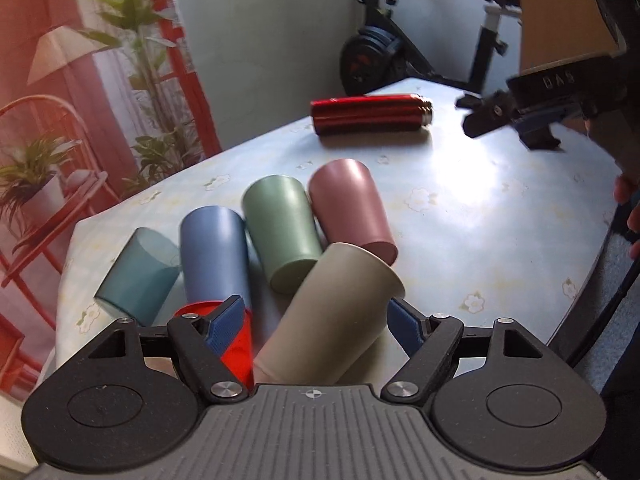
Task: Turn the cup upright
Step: 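Move the left gripper down toward the translucent teal cup lying sideways, then close the left gripper around the body of the teal cup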
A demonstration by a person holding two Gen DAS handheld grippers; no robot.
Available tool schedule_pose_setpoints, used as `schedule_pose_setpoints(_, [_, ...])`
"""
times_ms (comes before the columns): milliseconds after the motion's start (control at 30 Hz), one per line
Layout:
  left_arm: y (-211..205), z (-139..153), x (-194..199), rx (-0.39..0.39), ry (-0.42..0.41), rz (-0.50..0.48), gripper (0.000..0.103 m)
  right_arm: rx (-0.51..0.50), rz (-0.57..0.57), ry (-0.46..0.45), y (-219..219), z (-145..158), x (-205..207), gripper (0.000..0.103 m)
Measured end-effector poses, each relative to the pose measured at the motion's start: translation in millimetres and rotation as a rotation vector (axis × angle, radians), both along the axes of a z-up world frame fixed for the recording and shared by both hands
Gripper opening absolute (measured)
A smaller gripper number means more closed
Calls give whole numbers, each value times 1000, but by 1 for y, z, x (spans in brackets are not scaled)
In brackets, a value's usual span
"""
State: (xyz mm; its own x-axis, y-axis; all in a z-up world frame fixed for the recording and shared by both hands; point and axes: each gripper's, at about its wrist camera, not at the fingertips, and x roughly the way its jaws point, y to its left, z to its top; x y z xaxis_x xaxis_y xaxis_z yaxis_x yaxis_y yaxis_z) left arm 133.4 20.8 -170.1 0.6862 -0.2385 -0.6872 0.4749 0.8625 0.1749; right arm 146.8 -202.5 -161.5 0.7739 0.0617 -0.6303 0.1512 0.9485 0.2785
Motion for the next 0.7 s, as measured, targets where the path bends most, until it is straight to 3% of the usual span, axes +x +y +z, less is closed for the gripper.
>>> schedule_pose_setpoints(200, [50,8,4,-88,23,180,80,20,9,16,1,-3,10,103])
schedule_pose_setpoints(333, [75,23,25,-102,-20,274,80,26,33,11,6,1,25,103])
schedule_pose_setpoints(500, [87,36,74,-34,-64,267,80,-23,32,7,12,12,48,103])
schedule_pose_setpoints(700, [104,21,131,-62,40,223,80,-30,-30,-16,4,26,59,103])
